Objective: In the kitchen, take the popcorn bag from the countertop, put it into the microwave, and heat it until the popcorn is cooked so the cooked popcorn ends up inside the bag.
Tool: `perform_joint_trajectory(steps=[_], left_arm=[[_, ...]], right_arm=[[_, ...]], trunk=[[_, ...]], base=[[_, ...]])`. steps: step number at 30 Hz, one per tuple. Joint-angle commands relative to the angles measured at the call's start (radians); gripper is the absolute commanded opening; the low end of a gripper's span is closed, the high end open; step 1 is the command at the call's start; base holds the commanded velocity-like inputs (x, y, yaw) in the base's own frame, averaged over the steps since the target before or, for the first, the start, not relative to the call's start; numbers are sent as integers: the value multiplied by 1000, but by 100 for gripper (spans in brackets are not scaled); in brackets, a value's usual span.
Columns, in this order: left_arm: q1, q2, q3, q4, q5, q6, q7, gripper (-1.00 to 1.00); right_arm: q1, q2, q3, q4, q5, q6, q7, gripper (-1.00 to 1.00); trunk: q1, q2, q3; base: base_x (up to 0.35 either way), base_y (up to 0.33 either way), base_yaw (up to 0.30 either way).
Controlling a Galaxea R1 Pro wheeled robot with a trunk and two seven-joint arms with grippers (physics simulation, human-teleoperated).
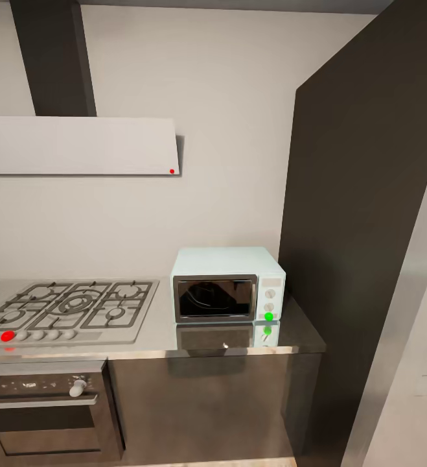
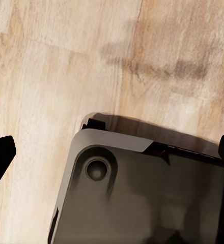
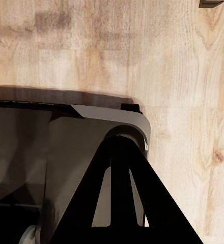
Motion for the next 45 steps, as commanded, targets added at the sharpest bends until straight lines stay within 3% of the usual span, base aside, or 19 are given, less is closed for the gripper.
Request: perform_joint_trajectory(steps=[1, 45], left_arm=[[0, 0, -9, 2, 10, -3, -5, 100], [-1, 0, -8, 2, 10, -3, -4, 100]], right_arm=[[-1, 0, 1, 3, 3, -5, 2, -100], [-1, 0, 1, 3, 3, -5, 2, -100]], trunk=[[0, -1, 0], [0, -1, 0]], base=[[0, 0, 0], [0, 0, 0]])
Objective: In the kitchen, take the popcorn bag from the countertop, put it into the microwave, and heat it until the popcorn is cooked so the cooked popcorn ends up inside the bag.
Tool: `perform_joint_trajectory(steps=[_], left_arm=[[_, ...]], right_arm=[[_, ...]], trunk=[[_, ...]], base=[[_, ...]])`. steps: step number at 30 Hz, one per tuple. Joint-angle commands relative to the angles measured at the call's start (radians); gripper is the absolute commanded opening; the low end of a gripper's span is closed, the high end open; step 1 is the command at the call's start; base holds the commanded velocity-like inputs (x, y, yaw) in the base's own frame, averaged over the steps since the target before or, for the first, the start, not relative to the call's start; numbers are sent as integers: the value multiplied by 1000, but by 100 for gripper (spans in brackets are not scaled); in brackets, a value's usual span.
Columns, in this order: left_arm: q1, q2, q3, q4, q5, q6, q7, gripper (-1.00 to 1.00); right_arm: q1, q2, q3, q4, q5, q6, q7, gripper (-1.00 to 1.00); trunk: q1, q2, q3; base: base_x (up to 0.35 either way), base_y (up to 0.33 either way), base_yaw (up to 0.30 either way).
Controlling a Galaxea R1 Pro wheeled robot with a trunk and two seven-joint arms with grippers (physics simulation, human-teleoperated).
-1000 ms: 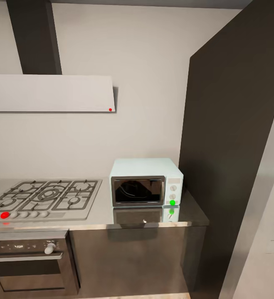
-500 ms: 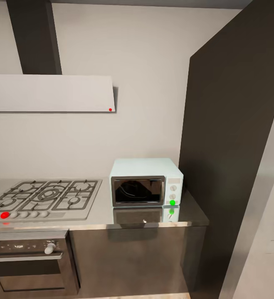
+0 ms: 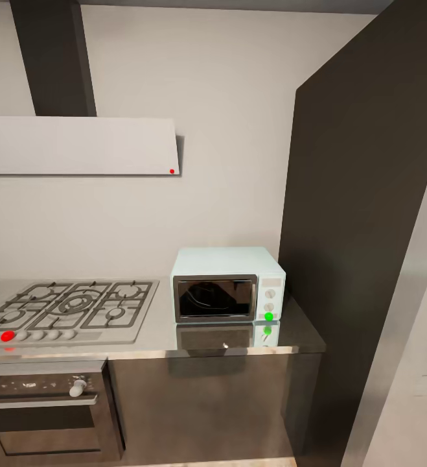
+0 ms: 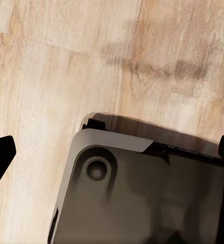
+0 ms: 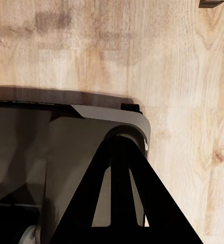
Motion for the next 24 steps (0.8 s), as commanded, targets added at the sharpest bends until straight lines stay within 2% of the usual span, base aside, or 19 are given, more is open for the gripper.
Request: perform_joint_trajectory(steps=[1, 17, 18, 19, 21, 24], left_arm=[[0, 0, -9, 2, 10, -3, -5, 100], [0, 1, -11, 2, 10, -3, -4, 100], [0, 1, -12, 2, 10, -3, -4, 100], [0, 1, -12, 2, 10, -3, -4, 100], [0, 1, -13, 2, 10, -3, -4, 100], [-1, 1, -13, 2, 9, -3, -4, 100]], right_arm=[[-1, 0, 1, 3, 3, -5, 2, -100], [-1, 1, -2, 3, 1, -6, 2, -100], [-1, 8, -3, 3, 1, -7, 0, -100], [-1, 33, -4, 5, -1, -7, 0, -100], [-1, 111, 2, 6, 2, -5, -1, -100], [-1, 130, 2, 6, 2, -4, -1, -100]], trunk=[[0, -1, 0], [0, -1, 0], [0, -1, 0], [0, -1, 0], [0, -1, 0], [0, -1, 0]], base=[[0, 0, 0], [0, 0, 0], [0, 0, 0], [0, 0, 0], [0, 0, 0], [0, 0, 0]])
